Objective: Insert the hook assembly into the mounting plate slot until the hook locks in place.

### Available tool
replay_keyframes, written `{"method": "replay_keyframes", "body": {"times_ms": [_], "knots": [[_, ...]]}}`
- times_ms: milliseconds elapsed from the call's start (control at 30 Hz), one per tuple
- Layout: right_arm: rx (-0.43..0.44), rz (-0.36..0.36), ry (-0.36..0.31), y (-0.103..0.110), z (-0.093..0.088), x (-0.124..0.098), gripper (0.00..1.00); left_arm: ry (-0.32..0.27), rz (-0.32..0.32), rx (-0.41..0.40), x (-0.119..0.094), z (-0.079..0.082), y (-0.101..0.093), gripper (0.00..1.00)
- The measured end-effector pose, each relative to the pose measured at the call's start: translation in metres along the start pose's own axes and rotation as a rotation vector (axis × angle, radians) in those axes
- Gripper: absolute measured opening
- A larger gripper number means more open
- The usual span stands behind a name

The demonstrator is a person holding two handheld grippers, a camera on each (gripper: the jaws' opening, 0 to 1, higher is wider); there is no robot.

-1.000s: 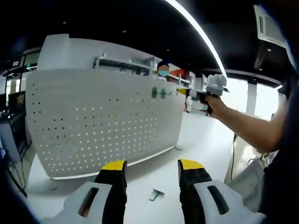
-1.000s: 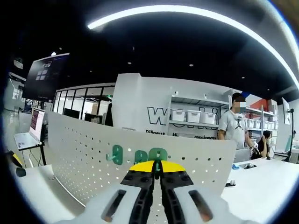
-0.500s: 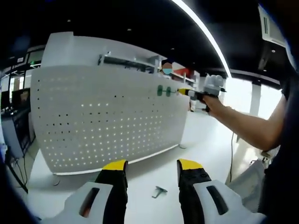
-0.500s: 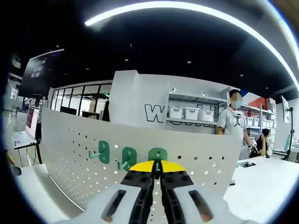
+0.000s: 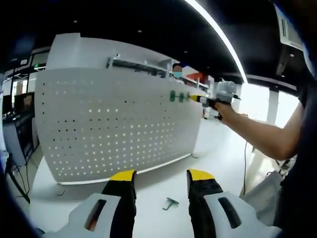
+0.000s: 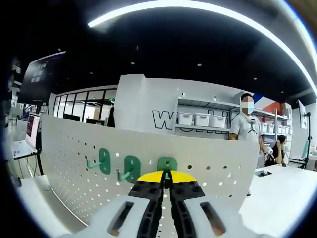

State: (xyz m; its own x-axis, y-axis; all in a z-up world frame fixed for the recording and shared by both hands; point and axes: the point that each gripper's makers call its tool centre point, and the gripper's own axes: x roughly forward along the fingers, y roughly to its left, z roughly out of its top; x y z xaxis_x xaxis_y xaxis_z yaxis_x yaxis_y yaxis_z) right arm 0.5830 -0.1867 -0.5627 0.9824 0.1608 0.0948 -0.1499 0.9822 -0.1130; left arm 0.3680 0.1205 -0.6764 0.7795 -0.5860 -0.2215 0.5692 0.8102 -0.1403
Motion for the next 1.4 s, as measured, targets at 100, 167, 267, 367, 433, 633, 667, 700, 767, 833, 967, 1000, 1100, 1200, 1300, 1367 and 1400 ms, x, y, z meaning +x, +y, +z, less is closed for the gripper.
{"method": "replay_keyframes", "body": {"times_ms": [100,167,267,367,433,633,667,700,767,833,967,1000,1100,1200,1300,1367,1400], "knots": [[-0.004,-0.004,0.004,0.000,-0.001,0.000,0.02,0.002,0.003,-0.004,-0.001,-0.001,0.001,0.41],[0.000,-0.005,0.006,-0.001,-0.003,0.000,0.02,0.000,0.004,-0.006,-0.001,-0.001,0.002,0.41],[0.004,-0.010,0.003,-0.001,-0.005,-0.001,0.02,0.000,0.004,-0.006,-0.001,0.000,0.001,0.40],[0.010,-0.017,-0.003,0.000,-0.005,-0.001,0.02,-0.001,0.003,-0.004,0.000,0.000,0.001,0.40],[0.016,-0.024,-0.008,-0.001,-0.005,0.000,0.02,-0.001,0.001,-0.005,0.000,0.000,0.001,0.40],[0.001,-0.032,-0.006,0.000,-0.005,0.003,0.02,0.003,0.003,-0.009,-0.001,-0.002,0.003,0.40],[0.005,-0.028,-0.008,0.000,-0.005,0.002,0.02,0.002,0.004,-0.011,-0.001,-0.002,0.003,0.39],[-0.001,-0.031,-0.008,0.000,-0.006,0.002,0.02,0.002,0.005,-0.012,-0.002,-0.002,0.003,0.39],[-0.003,-0.031,-0.005,0.000,-0.007,0.002,0.02,0.001,0.007,-0.016,-0.002,-0.003,0.005,0.39],[-0.006,-0.034,-0.004,0.001,-0.008,0.002,0.03,0.002,0.007,-0.018,-0.002,-0.004,0.005,0.39],[-0.023,-0.035,-0.010,0.001,-0.007,0.000,0.03,0.004,0.007,-0.019,-0.002,-0.005,0.005,0.39],[-0.022,-0.035,-0.010,0.001,-0.007,0.000,0.03,0.004,0.008,-0.019,-0.002,-0.005,0.005,0.39],[-0.016,-0.024,-0.003,0.001,-0.008,0.001,0.03,0.009,0.007,-0.020,-0.001,-0.007,0.005,0.39],[-0.011,-0.022,0.004,0.001,-0.008,-0.001,0.07,0.010,0.005,-0.021,-0.001,-0.009,0.005,0.39],[-0.010,-0.030,0.005,-0.002,-0.009,-0.003,0.11,0.017,0.001,-0.019,-0.001,-0.010,0.003,0.39],[-0.007,-0.033,0.011,-0.003,-0.011,-0.006,0.11,0.018,-0.001,-0.021,-0.001,-0.011,0.003,0.39],[-0.006,-0.033,0.011,-0.003,-0.012,-0.008,0.11,0.018,-0.002,-0.021,-0.001,-0.011,0.003,0.39]]}}
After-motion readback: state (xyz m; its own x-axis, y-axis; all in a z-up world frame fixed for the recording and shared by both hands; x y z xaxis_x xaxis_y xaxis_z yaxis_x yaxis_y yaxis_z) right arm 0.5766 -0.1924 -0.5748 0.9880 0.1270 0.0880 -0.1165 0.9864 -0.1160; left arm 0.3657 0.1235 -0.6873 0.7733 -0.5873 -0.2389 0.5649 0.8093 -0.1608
